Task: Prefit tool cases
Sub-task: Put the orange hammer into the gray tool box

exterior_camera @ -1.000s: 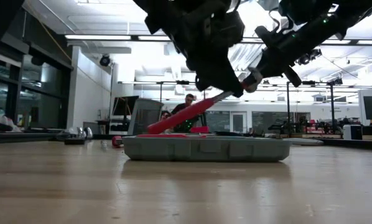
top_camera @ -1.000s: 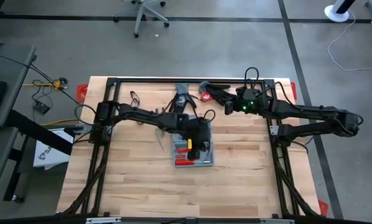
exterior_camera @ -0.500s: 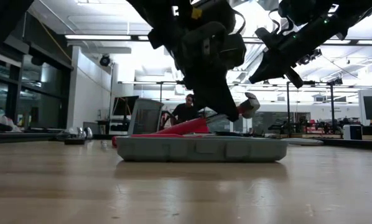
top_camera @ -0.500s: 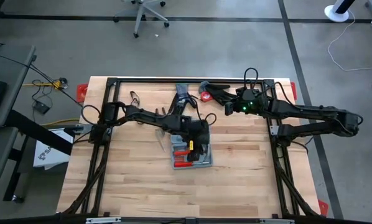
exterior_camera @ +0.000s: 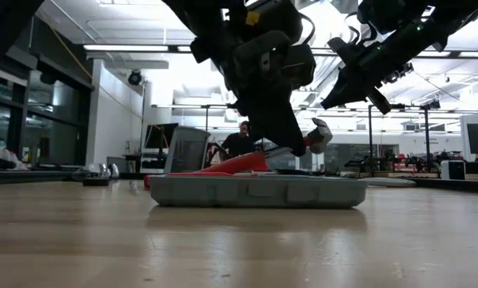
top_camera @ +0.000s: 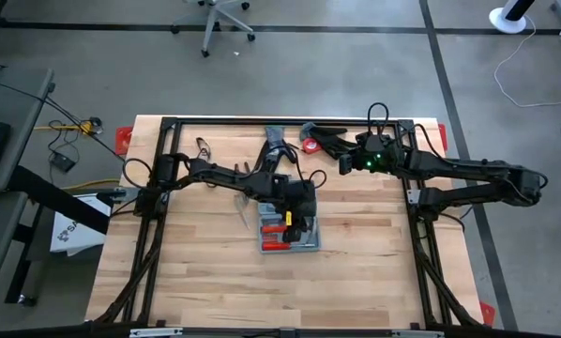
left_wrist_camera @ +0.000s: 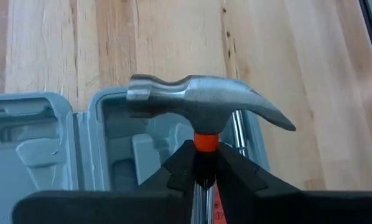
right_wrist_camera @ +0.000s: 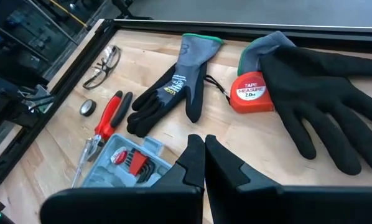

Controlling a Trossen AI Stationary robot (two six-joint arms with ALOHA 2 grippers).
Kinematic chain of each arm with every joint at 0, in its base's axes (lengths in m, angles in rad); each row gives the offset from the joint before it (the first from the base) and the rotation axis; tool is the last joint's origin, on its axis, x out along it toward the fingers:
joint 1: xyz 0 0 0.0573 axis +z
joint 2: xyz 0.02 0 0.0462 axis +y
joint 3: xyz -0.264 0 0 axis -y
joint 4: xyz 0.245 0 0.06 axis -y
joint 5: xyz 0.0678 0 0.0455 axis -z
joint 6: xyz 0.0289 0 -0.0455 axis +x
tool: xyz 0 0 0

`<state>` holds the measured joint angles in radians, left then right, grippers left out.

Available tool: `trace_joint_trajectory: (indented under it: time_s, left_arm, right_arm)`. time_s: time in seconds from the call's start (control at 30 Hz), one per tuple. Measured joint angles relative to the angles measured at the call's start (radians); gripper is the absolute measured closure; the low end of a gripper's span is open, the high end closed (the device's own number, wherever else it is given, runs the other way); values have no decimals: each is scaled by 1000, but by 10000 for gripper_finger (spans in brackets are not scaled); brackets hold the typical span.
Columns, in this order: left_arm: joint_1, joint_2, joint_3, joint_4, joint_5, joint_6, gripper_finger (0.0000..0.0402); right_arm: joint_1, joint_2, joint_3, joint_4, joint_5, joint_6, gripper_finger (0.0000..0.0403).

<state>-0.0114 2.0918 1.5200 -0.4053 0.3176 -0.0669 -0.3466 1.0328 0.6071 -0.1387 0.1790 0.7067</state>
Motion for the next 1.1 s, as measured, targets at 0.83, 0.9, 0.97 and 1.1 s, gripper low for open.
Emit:
trace_joint_trajectory:
  time_s: [0.83,0.9,0.97,1.1]
  left_arm:
    - [29,-80,-8,-120,-40,36,370]
    - [42,-129,-43,-114,-30,44,384]
    - [60,-184,-103,-82,6,41,396]
    - [70,-251,-243,-71,49,4,398]
  right_arm:
    - [315,20,0,-85,-45,114,403]
    - [396,38,0,-79,-3,157,403]
    - [463,65,0,-61,30,197,403]
    - [556,154,0,-6,45,260,403]
